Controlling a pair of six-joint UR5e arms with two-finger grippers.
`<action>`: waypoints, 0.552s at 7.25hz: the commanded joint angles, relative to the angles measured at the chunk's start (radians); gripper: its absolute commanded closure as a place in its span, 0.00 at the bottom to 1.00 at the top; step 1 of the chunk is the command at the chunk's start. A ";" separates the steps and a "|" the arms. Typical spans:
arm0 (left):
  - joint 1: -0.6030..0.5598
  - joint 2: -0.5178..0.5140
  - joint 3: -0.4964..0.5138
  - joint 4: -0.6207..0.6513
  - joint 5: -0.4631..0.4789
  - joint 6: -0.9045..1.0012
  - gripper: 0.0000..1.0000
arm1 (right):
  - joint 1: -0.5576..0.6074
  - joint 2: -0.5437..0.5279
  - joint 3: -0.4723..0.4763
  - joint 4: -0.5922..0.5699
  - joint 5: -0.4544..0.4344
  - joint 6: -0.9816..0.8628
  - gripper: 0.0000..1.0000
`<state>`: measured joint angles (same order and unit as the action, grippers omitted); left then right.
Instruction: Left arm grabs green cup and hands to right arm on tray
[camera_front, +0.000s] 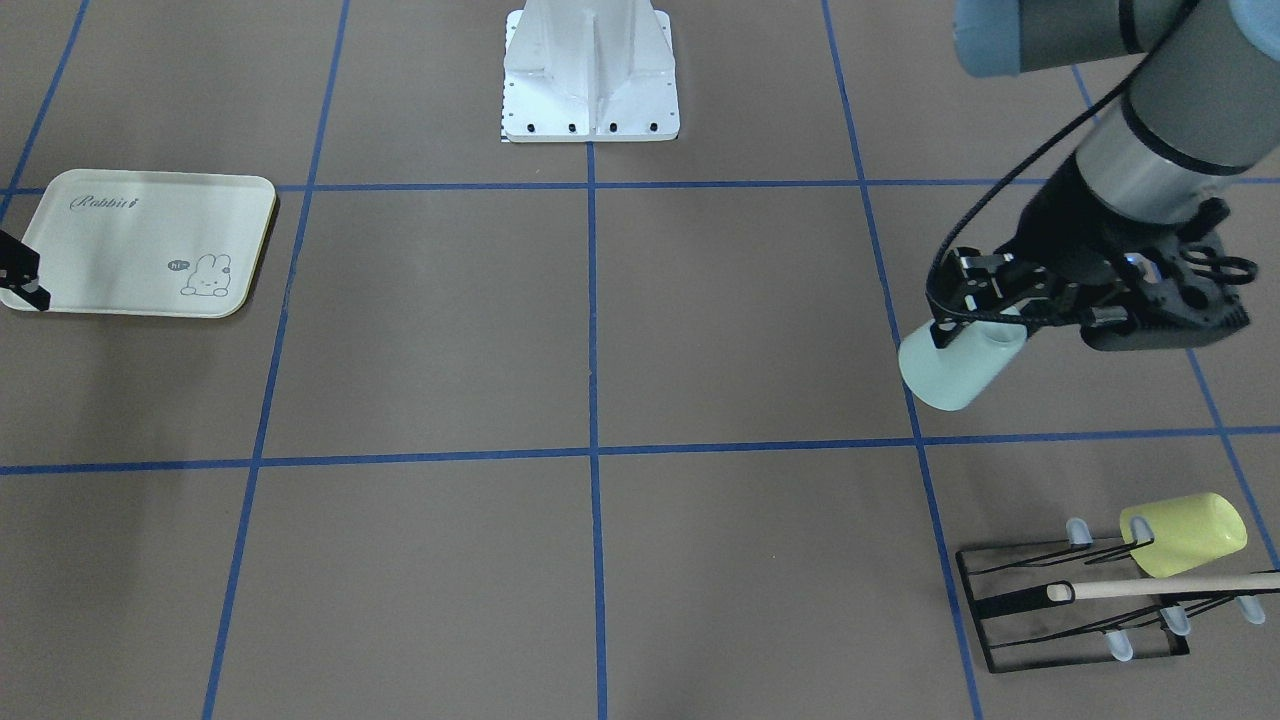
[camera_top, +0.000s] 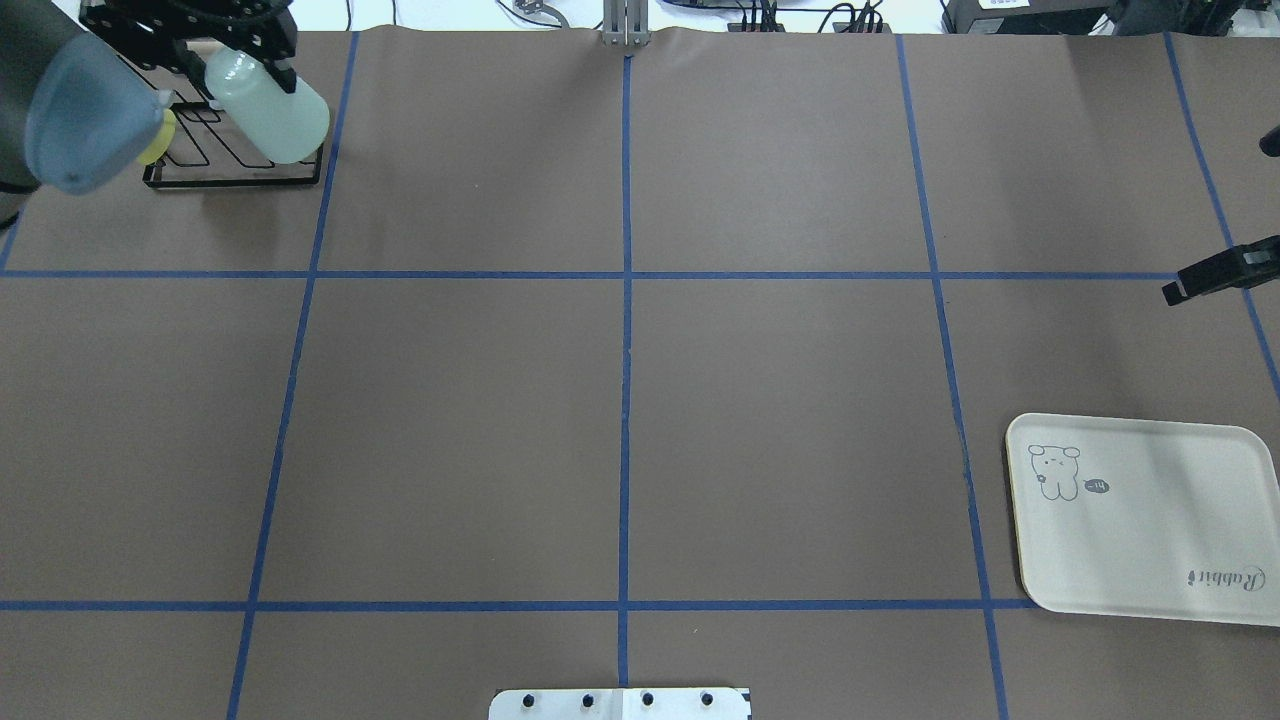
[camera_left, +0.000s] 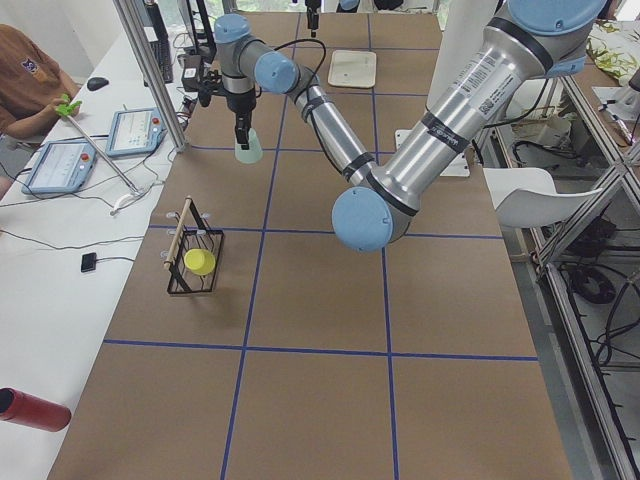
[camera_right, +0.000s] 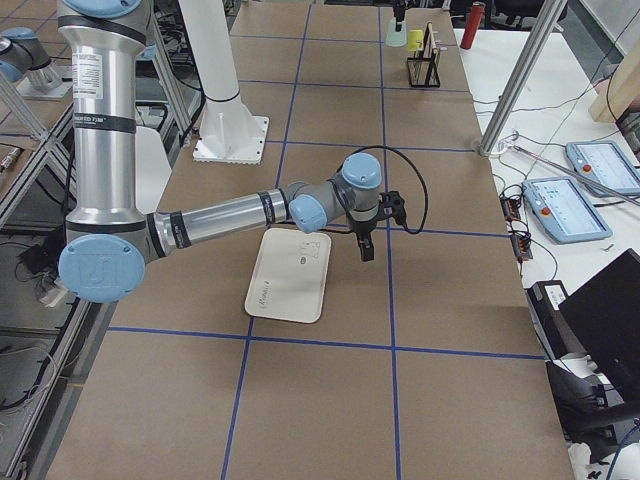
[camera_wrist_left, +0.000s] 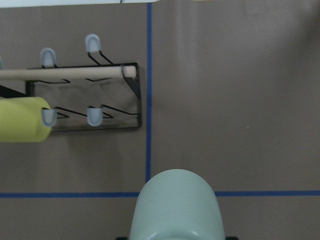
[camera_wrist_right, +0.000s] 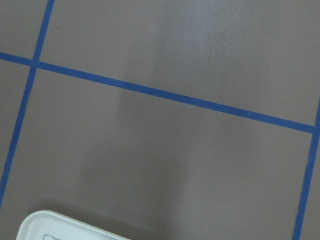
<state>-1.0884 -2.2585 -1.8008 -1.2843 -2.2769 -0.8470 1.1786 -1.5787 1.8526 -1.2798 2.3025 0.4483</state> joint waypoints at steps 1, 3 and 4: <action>0.138 0.007 -0.008 -0.292 -0.012 -0.377 1.00 | -0.101 0.147 0.005 0.066 0.000 0.297 0.01; 0.142 0.011 0.102 -0.700 -0.095 -0.657 1.00 | -0.175 0.181 0.014 0.284 0.005 0.569 0.01; 0.143 0.013 0.165 -0.938 -0.120 -0.852 1.00 | -0.200 0.183 0.013 0.429 0.006 0.710 0.01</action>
<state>-0.9510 -2.2474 -1.7126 -1.9375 -2.3538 -1.4797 1.0180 -1.4067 1.8656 -1.0231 2.3068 0.9766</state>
